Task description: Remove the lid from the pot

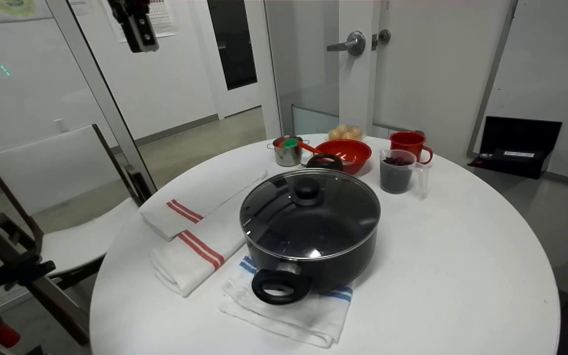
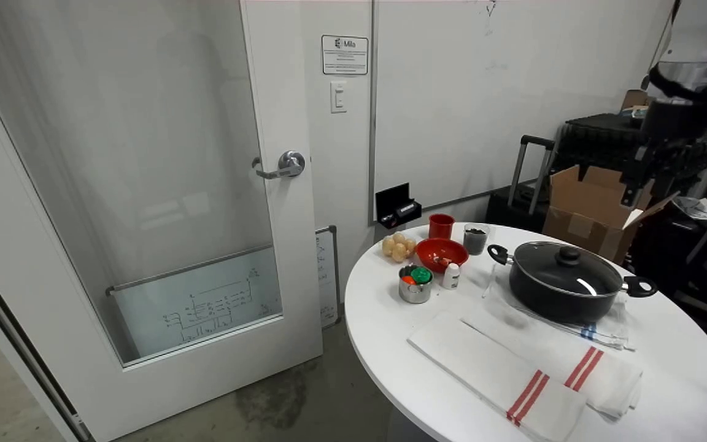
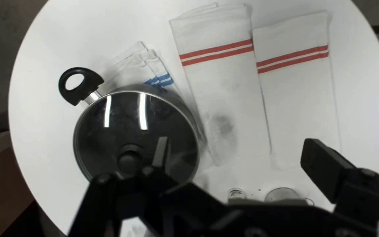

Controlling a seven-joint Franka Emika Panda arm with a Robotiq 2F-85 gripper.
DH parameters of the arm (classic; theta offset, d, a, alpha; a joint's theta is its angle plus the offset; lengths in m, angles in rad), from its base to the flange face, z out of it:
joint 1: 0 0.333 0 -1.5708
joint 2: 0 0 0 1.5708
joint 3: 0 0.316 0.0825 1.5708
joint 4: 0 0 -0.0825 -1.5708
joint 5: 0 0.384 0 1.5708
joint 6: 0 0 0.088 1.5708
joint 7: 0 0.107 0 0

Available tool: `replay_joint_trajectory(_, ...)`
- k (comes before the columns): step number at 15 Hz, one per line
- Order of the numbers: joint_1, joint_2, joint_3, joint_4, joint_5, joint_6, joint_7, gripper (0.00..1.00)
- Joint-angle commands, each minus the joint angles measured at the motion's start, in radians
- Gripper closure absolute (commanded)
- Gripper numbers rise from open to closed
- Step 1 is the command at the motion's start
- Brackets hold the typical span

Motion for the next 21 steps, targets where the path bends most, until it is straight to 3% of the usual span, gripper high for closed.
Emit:
replay_joint_trajectory(1,-0.016,0.119,-0.054,0.073,-0.096,0.061,0.077,0.0)
replay_joint_trajectory(11,-0.032,0.366,-0.202,0.248,-0.026,0.135,0.05,0.0)
replay_joint_trajectory(21,-0.062,0.596,-0.215,0.444,0.117,0.112,0.012,0.0)
